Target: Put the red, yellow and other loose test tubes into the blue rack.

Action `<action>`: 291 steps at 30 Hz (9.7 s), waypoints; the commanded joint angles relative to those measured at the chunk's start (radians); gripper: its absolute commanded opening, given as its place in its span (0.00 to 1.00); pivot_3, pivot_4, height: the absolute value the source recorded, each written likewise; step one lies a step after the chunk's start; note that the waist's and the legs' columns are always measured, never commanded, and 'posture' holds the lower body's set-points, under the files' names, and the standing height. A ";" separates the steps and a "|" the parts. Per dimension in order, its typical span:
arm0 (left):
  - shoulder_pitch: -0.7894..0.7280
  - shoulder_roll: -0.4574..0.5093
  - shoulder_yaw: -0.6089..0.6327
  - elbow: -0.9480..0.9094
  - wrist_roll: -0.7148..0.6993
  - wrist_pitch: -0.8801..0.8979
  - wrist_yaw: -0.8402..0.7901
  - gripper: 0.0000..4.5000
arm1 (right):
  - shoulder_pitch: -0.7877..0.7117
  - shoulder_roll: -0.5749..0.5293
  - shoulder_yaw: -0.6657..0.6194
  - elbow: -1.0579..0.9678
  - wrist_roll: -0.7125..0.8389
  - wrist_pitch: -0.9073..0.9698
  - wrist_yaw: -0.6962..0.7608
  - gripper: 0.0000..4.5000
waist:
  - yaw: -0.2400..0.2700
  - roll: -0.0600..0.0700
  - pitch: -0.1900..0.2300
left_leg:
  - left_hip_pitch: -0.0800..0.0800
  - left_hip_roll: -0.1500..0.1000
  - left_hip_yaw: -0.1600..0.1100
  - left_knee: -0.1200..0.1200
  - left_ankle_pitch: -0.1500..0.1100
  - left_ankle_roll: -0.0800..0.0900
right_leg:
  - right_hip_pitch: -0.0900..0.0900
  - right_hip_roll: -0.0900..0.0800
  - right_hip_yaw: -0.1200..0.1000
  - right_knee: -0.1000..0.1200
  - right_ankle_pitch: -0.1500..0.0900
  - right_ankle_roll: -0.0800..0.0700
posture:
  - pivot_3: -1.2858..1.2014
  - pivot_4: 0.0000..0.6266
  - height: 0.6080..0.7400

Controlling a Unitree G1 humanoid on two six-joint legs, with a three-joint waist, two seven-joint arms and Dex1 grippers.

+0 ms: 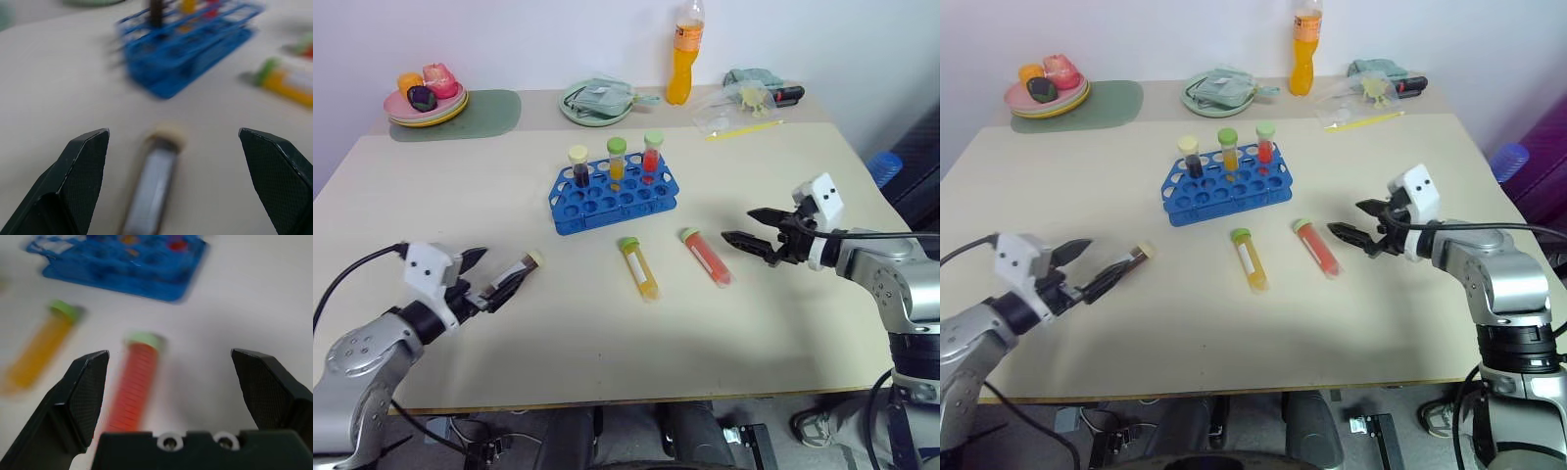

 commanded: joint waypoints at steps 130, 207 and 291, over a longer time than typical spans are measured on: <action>-0.018 -0.049 -0.126 -0.126 0.038 -0.133 0.036 1.00 | -0.244 0.594 0.028 0.586 -0.260 -1.026 -0.360 0.99 | -0.017 0.004 0.001 | -0.001 -0.001 -0.001 -0.001 0.001 -0.001 | -0.003 0.002 -0.001 0.002 0.000 0.000 | 0.52 0.24 0.92; -0.038 -0.130 -0.126 -0.050 0.000 -0.165 0.038 1.00 | -0.330 0.792 0.299 0.771 -0.214 -1.246 -0.577 0.15 | -0.031 0.003 0.001 | -0.001 0.001 0.000 -0.003 0.000 0.000 | -0.004 0.002 -0.002 0.002 -0.001 -0.002 | 0.52 0.24 0.92; -0.072 -0.002 -0.034 -0.065 -0.003 0.006 0.165 1.00 | -0.227 0.801 0.185 0.658 -0.349 -1.310 -0.270 0.81 | -0.028 0.004 0.001 | 0.000 0.000 -0.001 -0.003 0.001 -0.001 | -0.003 0.003 -0.002 0.003 -0.001 -0.002 | 0.52 0.24 0.92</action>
